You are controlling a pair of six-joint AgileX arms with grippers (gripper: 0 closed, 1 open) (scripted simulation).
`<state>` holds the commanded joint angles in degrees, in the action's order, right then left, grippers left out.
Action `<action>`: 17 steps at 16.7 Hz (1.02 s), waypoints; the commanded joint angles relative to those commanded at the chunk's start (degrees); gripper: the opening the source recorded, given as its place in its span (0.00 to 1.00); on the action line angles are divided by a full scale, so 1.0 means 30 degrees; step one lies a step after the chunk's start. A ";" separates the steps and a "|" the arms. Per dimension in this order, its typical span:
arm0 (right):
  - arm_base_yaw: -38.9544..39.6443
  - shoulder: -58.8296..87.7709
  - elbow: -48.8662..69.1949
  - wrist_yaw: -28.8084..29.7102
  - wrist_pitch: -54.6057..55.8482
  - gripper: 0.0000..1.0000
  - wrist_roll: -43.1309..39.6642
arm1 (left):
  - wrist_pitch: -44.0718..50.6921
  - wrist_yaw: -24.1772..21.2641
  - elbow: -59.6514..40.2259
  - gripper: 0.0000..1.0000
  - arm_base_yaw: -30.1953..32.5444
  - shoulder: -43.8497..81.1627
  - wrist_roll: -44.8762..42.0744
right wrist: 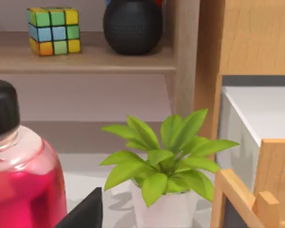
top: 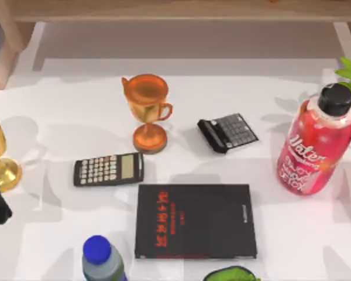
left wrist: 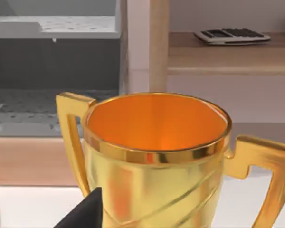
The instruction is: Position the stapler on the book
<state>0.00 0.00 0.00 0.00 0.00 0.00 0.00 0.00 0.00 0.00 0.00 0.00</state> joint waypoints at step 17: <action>-0.2672 2.1177 2.0527 -0.1241 -1.3249 1.00 -0.4432 | 0.0000 0.0000 0.0000 1.00 0.0000 0.0000 0.0000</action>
<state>-8.02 63.53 61.58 -3.72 -39.75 -13.29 0.00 0.00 0.00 0.00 0.00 0.00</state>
